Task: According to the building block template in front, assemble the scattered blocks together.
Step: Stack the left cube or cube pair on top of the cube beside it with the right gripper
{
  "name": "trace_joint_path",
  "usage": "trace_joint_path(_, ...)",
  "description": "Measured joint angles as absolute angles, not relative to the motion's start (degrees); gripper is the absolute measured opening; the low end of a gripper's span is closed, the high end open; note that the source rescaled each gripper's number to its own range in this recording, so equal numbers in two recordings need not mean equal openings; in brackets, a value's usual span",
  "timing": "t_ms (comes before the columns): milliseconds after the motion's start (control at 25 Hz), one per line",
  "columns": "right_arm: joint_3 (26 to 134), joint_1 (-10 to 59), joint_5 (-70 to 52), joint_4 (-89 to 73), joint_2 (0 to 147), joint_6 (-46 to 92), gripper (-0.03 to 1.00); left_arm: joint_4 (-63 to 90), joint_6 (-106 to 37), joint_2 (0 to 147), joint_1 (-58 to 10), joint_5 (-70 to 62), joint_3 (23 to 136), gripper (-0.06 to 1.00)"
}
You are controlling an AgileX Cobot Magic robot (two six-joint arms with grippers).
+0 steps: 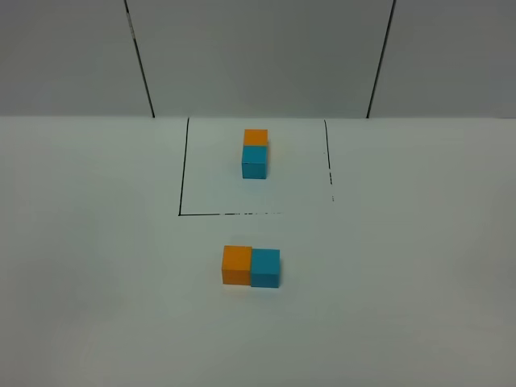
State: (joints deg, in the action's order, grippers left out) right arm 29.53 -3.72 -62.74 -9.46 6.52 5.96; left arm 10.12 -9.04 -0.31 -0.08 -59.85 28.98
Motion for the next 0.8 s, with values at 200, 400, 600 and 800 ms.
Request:
trace_joint_path(200, 28.72, -3.72, -61.59, -9.41, 1.27, 5.96, 0.99, 10.12, -9.04, -0.31, -0.08, -59.85, 28.98, 0.49)
trace_joint_path(400, 28.67, -3.23, -61.27, -9.31, -0.4, 5.96, 0.98, 10.12, -9.04, -0.31, -0.08, -59.85, 28.98, 0.49)
trace_joint_path(600, 28.67, -0.4, -61.1, -8.94, -0.4, 5.96, 0.95, 10.12, -9.04, -0.31, -0.08, -59.85, 28.98, 0.49)
trace_joint_path(800, 28.67, -0.26, -60.99, -8.94, -0.4, 5.91, 0.93, 10.12, -9.04, -0.31, -0.08, -59.85, 28.98, 0.49)
